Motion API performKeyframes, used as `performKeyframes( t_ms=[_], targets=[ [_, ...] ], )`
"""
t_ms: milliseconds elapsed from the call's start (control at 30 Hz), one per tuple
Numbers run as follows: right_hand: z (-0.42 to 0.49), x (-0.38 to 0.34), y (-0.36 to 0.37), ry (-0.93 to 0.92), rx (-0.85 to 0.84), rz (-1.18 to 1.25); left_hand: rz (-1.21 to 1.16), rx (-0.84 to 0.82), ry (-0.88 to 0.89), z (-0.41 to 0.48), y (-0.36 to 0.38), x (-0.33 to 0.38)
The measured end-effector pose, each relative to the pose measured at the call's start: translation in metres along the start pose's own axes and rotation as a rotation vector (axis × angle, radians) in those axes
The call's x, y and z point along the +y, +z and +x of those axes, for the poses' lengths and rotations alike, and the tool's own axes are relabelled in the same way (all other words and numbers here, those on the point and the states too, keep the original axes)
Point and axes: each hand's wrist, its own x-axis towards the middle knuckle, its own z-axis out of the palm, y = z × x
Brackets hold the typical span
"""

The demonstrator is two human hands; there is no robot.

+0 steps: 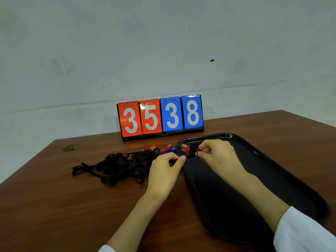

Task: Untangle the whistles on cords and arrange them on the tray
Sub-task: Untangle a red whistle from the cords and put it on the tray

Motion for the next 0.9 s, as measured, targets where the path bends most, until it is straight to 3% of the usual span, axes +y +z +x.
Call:
performKeyframes(
  t_ms=[333, 633, 800, 900],
  targets=[
    [-0.001, -0.004, 0.001, -0.095, -0.196, -0.066, -0.008, 0.08, 0.13, 0.003, -0.008, 0.0],
    [-0.009, -0.009, 0.0, -0.243, -0.448, 0.138, -0.211, -0.052, -0.074, 0.011, -0.025, -0.001],
    [-0.01, -0.011, -0.002, -0.218, -0.419, 0.242, -0.403, -0.121, -0.241, 0.01, -0.028, 0.0],
    [-0.009, -0.01, 0.001, -0.301, -0.289, 0.103, -0.41, -0.091, -0.258, 0.011, -0.029, 0.0]
  ],
)
